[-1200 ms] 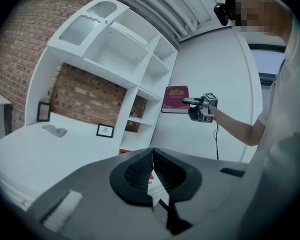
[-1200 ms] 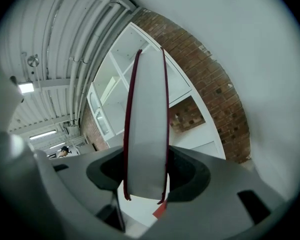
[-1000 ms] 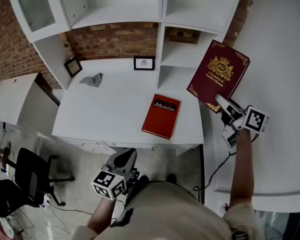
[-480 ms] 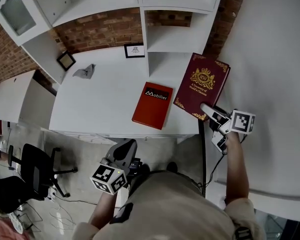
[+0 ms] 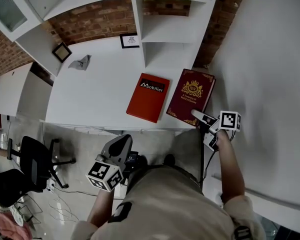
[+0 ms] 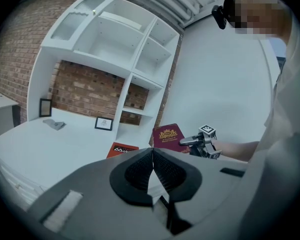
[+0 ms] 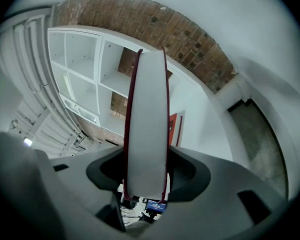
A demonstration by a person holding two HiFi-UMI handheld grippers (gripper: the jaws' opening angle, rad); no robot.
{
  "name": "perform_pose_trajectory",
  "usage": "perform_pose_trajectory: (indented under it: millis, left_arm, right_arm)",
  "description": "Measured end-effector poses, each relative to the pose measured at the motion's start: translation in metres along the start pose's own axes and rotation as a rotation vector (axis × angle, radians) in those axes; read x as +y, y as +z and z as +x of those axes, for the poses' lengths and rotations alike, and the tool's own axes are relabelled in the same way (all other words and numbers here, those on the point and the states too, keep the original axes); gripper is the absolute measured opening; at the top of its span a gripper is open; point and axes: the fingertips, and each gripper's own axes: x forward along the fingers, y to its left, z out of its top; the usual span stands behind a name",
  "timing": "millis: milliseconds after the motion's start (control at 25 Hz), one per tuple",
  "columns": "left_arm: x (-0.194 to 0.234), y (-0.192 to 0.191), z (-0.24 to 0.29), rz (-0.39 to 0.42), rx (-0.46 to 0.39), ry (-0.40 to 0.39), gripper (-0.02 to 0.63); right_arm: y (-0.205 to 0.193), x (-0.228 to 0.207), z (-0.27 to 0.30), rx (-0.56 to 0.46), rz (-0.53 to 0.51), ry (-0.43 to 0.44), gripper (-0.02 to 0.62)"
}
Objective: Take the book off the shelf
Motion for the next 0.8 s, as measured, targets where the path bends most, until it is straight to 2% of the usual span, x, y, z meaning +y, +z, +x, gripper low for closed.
perform_pose_trajectory:
  millis: [240, 440, 640, 800]
  left_arm:
    - [0.004, -0.009, -0.003, -0.021, 0.027, 0.033, 0.005]
    - [0.008, -0.017, -0.003, -0.034, 0.049, 0.048, 0.005]
    - [0.013, -0.019, -0.006, -0.042, 0.066, 0.061, 0.005]
    - [0.027, -0.015, -0.009, -0.04, 0.055, 0.095, 0.005]
  right_arm:
    - [-0.029, -0.045, 0.022, 0.117, 0.126, -0.031, 0.209]
    - [-0.036, -0.069, 0.039, 0.17, 0.176, -0.044, 0.21]
    - [-0.038, -0.077, 0.054, 0.171, 0.242, -0.031, 0.21]
    - [-0.044, -0.082, 0.063, 0.227, 0.256, -0.029, 0.21]
